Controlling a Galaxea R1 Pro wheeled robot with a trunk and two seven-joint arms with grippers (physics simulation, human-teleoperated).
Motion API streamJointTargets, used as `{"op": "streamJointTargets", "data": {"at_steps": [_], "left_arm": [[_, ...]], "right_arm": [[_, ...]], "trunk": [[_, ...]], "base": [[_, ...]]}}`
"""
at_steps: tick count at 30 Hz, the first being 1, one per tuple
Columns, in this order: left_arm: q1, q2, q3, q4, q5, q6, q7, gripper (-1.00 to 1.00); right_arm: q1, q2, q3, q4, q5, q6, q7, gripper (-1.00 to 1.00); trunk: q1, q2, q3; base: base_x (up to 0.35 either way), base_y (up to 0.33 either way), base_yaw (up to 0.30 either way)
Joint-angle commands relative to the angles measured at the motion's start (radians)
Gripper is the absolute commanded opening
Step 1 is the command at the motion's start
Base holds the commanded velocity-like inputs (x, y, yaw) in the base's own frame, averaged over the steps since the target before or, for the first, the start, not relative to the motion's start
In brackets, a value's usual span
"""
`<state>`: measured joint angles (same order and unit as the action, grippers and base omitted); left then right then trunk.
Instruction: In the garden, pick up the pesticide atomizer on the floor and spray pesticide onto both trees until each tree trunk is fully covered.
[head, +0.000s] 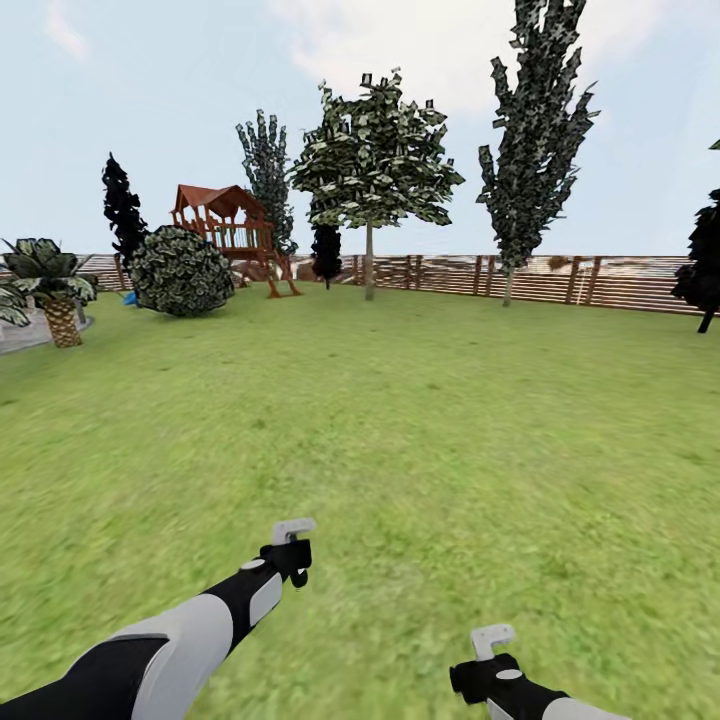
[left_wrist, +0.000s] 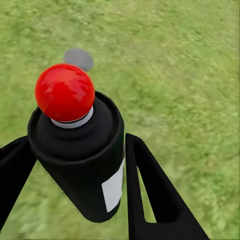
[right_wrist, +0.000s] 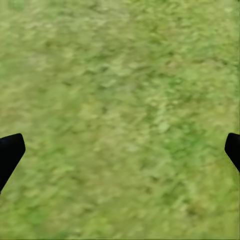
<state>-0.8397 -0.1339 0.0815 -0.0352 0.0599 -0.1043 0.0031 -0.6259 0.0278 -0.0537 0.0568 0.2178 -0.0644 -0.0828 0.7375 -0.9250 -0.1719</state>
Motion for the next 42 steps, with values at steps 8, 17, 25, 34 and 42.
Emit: {"op": "streamJointTargets", "data": {"at_steps": [8,17,25,34,42], "left_arm": [[0.000,-0.001,0.000,0.000,0.000,0.000,0.000,-1.00],[0.000,-0.001,0.000,0.000,0.000,0.000,0.000,-1.00],[0.000,-0.001,0.000,0.000,0.000,0.000,0.000,-1.00],[0.000,-0.001,0.000,0.000,0.000,0.000,0.000,-1.00],[0.000,-0.001,0.000,0.000,0.000,0.000,0.000,-1.00]], "right_arm": [[0.000,0.000,0.000,0.000,0.000,0.000,0.000,1.00],[0.000,0.000,0.000,0.000,0.000,0.000,0.000,1.00],[0.000,0.000,0.000,0.000,0.000,0.000,0.000,1.00],[0.000,0.000,0.000,0.000,0.000,0.000,0.000,1.00],[0.000,0.000,0.000,0.000,0.000,0.000,0.000,1.00]], "trunk": [[0.000,0.000,0.000],[0.000,0.000,0.000],[0.000,0.000,0.000],[0.000,0.000,0.000],[0.000,0.000,0.000]], "base": [[0.350,0.000,0.000],[0.350,0.000,0.000],[0.350,0.000,0.000],[0.350,0.000,0.000],[0.350,0.000,0.000]]}}
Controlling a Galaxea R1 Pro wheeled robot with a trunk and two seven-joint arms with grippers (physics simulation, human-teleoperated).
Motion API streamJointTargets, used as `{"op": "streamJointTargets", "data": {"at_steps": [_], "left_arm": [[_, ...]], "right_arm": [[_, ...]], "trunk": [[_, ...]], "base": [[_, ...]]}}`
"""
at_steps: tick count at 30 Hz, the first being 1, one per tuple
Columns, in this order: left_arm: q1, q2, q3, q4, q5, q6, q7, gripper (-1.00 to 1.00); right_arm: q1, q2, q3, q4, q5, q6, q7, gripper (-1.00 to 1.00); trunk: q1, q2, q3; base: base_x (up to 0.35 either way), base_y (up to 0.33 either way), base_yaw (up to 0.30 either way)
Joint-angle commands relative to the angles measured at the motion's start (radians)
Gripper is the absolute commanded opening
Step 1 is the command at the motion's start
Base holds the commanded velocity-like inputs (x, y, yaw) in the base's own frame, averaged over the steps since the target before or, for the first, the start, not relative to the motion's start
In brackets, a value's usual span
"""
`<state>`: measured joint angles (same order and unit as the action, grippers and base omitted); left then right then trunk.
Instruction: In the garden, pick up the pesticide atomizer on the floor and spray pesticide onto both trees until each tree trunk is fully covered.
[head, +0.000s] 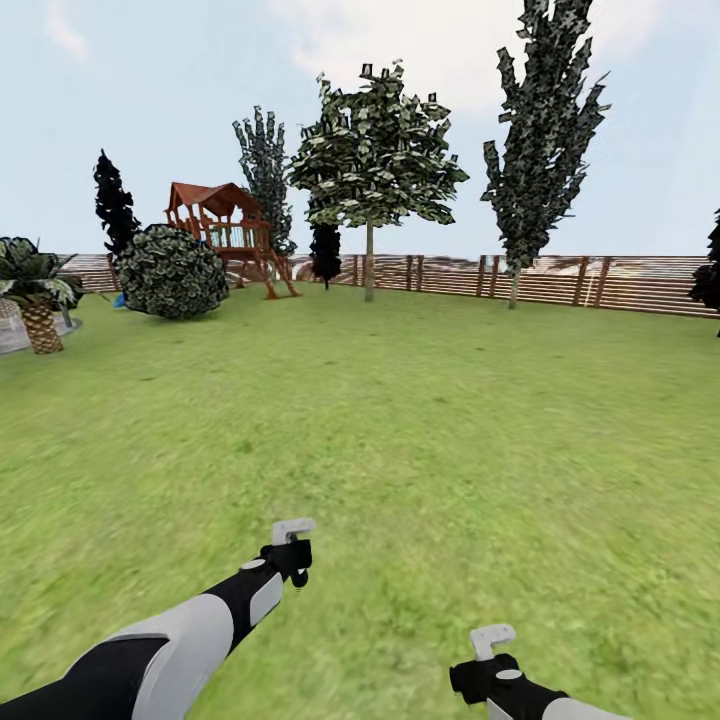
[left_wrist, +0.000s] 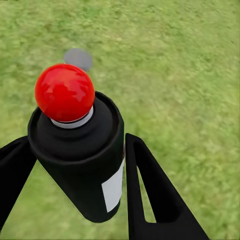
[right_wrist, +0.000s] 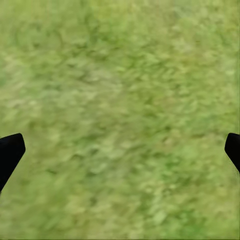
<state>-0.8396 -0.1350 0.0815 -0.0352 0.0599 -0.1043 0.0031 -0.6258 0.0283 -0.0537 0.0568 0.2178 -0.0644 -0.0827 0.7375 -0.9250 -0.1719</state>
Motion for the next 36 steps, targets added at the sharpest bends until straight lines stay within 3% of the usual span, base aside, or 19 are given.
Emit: {"op": "streamJointTargets", "data": {"at_steps": [1,18,36], "left_arm": [[0.000,0.000,0.000,0.000,0.000,0.000,0.000,-1.00],[0.000,0.000,0.000,0.000,0.000,0.000,0.000,-1.00],[0.000,0.000,0.000,0.000,-0.001,0.000,0.000,-1.00]], "right_arm": [[0.000,0.000,0.000,0.000,0.000,0.000,0.000,1.00],[0.000,0.000,0.000,0.000,-0.001,0.000,0.001,1.00],[0.000,0.001,0.000,0.000,0.000,0.000,0.001,1.00]], "trunk": [[0.000,0.000,0.000],[0.000,0.000,0.000],[0.000,0.000,0.000]], "base": [[0.350,0.000,0.000],[0.350,0.000,-0.076],[0.350,0.000,0.067]]}}
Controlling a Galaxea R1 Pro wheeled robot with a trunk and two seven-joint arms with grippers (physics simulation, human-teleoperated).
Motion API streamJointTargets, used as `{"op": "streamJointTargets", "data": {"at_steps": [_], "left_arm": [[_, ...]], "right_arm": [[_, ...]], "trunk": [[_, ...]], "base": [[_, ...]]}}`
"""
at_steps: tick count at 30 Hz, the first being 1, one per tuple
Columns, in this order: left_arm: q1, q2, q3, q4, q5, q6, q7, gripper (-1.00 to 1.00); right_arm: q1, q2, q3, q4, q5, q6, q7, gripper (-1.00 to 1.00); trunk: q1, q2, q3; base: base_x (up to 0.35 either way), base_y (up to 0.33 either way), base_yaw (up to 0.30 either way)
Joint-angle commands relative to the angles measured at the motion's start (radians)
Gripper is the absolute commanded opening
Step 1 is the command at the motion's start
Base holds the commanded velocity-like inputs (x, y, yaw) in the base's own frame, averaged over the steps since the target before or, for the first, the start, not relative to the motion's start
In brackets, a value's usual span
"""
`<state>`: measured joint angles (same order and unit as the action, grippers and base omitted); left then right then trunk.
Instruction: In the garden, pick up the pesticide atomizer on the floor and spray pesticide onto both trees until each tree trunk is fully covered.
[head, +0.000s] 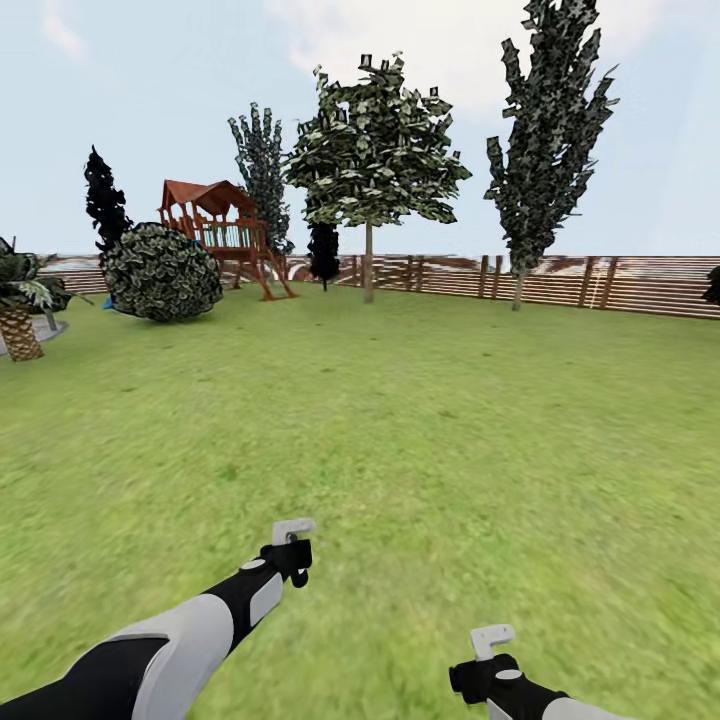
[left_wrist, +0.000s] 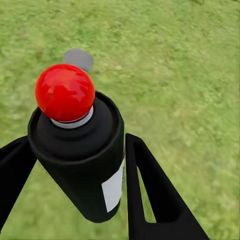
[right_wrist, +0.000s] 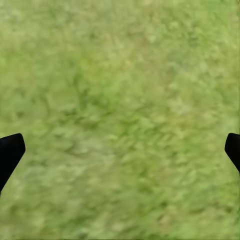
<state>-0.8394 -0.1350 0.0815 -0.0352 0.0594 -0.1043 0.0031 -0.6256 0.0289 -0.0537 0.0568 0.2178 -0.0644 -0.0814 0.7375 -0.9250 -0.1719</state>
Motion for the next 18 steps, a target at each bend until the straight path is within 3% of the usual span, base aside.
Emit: {"op": "streamJointTargets", "data": {"at_steps": [1,14,18], "left_arm": [[0.000,0.000,0.000,0.000,0.000,0.000,0.000,-1.00],[0.000,0.000,0.000,-0.002,0.000,0.000,0.000,-1.00],[0.000,0.000,0.000,-0.002,0.000,0.000,0.000,-1.00]], "right_arm": [[0.000,0.000,0.000,0.000,0.000,0.000,0.000,1.00],[0.001,0.000,0.000,0.000,0.000,0.000,0.000,1.00],[0.001,0.000,0.000,0.000,0.000,0.000,0.000,1.00]], "trunk": [[0.000,0.000,0.000],[0.000,0.000,0.000],[0.000,0.000,0.000]], "base": [[0.350,0.000,0.001],[0.350,0.000,-0.001],[0.350,0.000,-0.131]]}}
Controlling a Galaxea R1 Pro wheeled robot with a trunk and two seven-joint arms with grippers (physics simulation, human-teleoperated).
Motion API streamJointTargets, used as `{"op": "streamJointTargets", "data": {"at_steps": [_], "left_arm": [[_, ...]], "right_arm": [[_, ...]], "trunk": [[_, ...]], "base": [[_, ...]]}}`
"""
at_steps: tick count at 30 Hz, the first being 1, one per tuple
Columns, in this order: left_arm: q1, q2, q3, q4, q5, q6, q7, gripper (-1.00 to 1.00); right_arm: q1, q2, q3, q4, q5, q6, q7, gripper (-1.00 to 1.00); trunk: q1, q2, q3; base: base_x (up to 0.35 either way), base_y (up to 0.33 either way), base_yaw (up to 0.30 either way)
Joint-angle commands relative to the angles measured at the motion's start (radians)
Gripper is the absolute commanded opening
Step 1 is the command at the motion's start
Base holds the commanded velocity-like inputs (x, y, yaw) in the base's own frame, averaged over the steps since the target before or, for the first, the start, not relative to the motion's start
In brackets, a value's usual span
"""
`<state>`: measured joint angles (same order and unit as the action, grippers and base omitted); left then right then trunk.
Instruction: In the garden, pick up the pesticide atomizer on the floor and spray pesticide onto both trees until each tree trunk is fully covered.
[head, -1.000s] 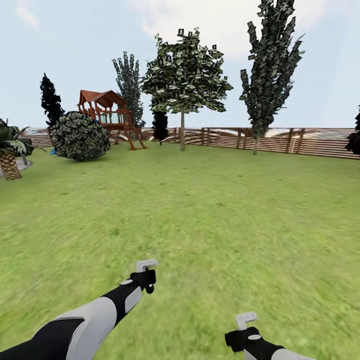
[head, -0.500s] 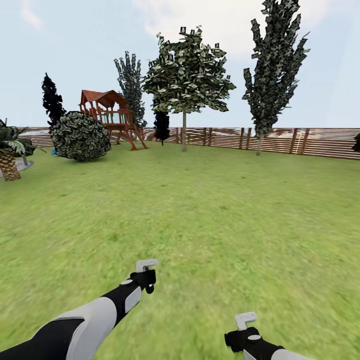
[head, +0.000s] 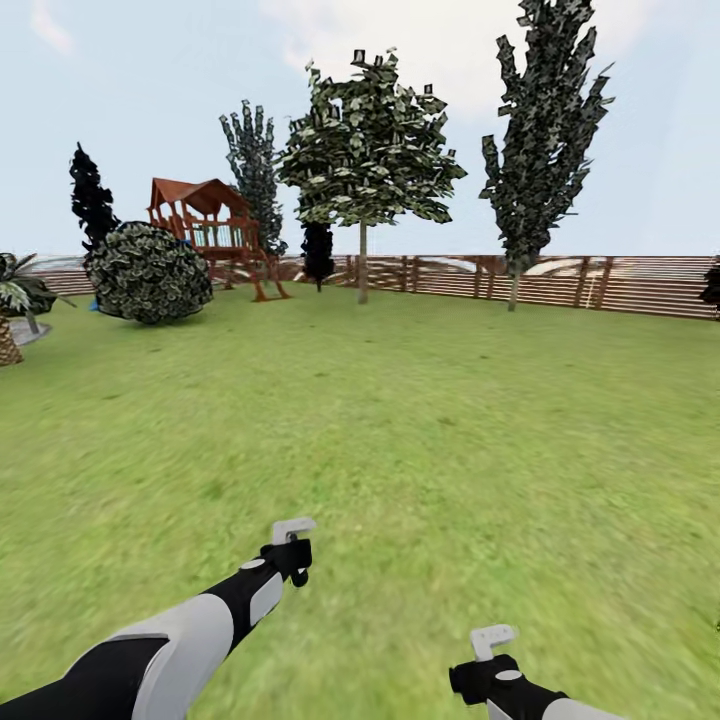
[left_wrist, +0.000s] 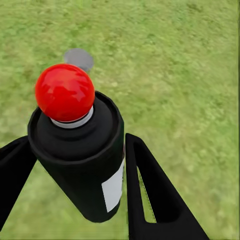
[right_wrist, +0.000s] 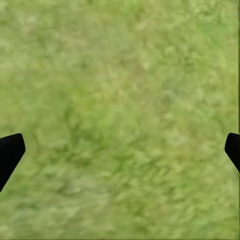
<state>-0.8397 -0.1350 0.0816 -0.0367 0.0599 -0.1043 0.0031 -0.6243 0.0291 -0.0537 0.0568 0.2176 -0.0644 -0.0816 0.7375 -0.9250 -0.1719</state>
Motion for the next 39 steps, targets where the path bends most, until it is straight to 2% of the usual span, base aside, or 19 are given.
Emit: {"op": "streamJointTargets", "data": {"at_steps": [1,6,34,39], "left_arm": [[0.000,0.000,0.000,0.000,0.000,0.000,0.000,-1.00],[0.000,0.000,0.000,0.000,0.000,0.000,0.000,-1.00],[0.000,0.000,0.000,0.000,0.000,0.000,0.000,-1.00],[0.000,0.000,0.000,-0.001,0.000,0.000,0.000,-1.00]], "right_arm": [[0.000,0.000,0.000,0.000,0.000,0.000,0.000,1.00],[0.000,0.000,0.000,0.000,0.000,0.000,0.000,1.00],[0.000,0.000,0.000,0.000,0.000,0.000,0.000,1.00],[0.000,-0.004,-0.001,-0.001,-0.001,-0.092,0.000,1.00]], "trunk": [[0.000,0.000,0.000],[0.000,0.000,0.000],[0.000,0.000,0.000],[0.000,0.000,0.000]], "base": [[0.350,0.000,-0.216],[0.350,0.000,-0.077],[0.350,0.000,0.041],[0.350,0.000,0.002]]}}
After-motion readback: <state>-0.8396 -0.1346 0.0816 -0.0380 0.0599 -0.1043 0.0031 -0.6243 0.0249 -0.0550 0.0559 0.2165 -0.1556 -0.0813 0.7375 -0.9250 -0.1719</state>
